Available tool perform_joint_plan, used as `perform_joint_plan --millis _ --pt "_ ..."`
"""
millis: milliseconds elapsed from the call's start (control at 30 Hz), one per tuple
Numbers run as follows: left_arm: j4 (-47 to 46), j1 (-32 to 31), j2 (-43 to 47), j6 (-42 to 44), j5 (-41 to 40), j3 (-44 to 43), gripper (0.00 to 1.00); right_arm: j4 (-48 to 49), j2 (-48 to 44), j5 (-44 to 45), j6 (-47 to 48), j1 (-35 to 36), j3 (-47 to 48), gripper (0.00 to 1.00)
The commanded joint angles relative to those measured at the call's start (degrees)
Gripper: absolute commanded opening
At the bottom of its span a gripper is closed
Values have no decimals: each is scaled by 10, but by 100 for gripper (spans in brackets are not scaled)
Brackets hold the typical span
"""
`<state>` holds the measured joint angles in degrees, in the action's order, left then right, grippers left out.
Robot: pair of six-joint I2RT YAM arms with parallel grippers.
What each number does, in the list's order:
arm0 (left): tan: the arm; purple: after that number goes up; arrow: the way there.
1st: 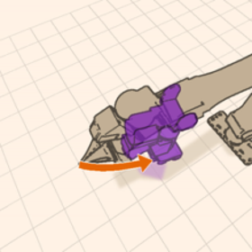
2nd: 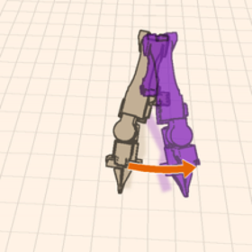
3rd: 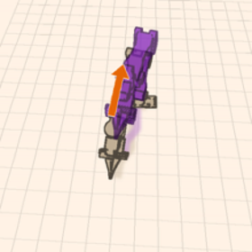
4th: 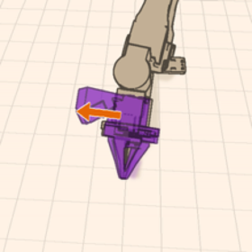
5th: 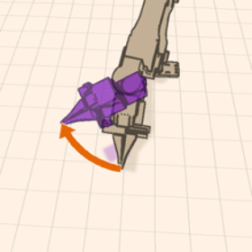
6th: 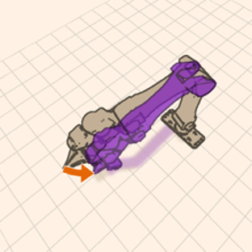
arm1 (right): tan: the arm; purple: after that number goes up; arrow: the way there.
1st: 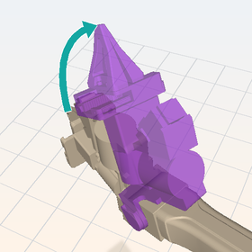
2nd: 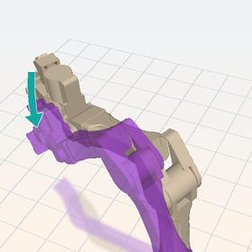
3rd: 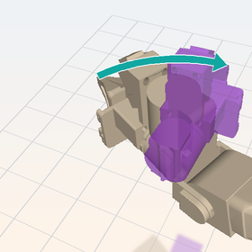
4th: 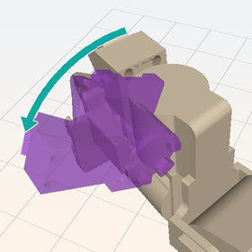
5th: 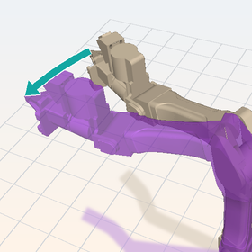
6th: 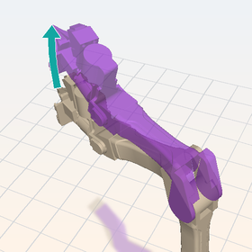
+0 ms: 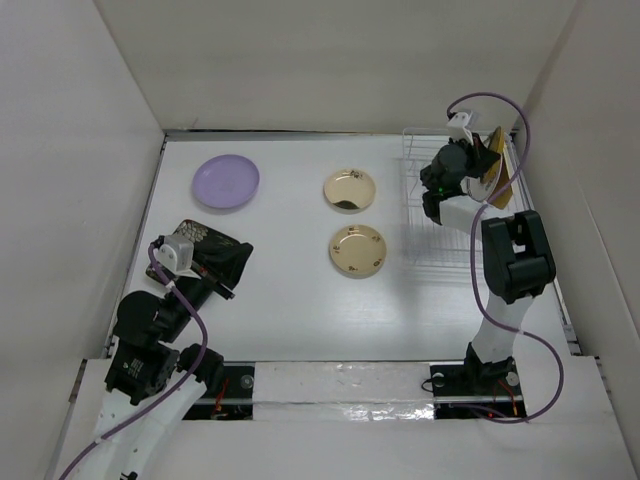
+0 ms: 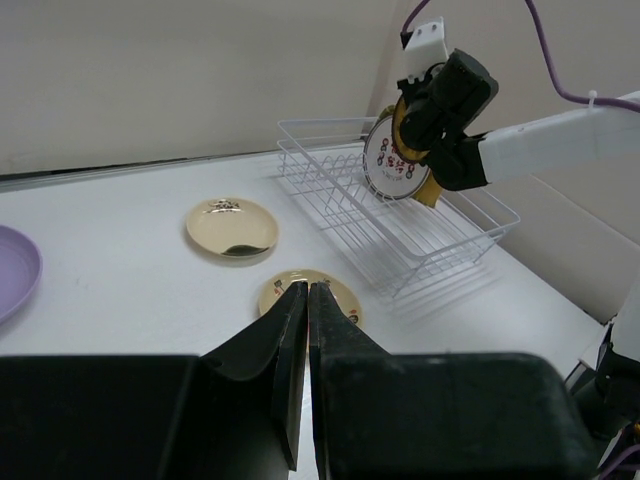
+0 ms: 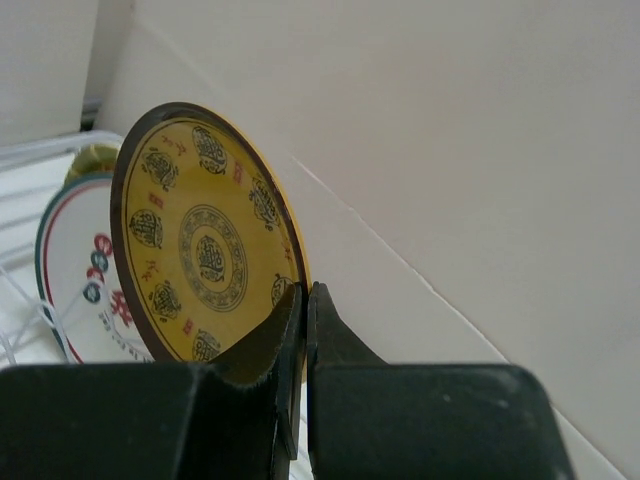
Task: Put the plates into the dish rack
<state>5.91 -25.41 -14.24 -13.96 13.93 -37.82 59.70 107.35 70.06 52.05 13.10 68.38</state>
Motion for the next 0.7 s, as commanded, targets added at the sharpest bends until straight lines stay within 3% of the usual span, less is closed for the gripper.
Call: perform_joint_plan --millis 0,200,333,500,600,633,667 --pt "-27 -3 -9 5 4 -3 3 68 2 -1 -10 1 -3 0" --pt "-25 -3 -9 5 1 -3 3 -131 -4 -46 -180 1 -12 0" --pt "-25 -3 -11 5 0 -1 3 -186 -21 -89 -275 -4 -32 0" --pt "-25 -3 -11 5 -1 -1 3 -209 -10 -99 -290 -4 -35 0" --pt "-25 -3 -11 5 -1 -2 3 -242 -16 -85 -321 -4 -26 29" --pt "-25 -3 -11 5 -1 -2 3 -256 -33 -86 -332 -4 -19 46" --pt "-24 -3 -12 5 -2 -1 3 -299 -45 -102 -349 -4 -13 51"
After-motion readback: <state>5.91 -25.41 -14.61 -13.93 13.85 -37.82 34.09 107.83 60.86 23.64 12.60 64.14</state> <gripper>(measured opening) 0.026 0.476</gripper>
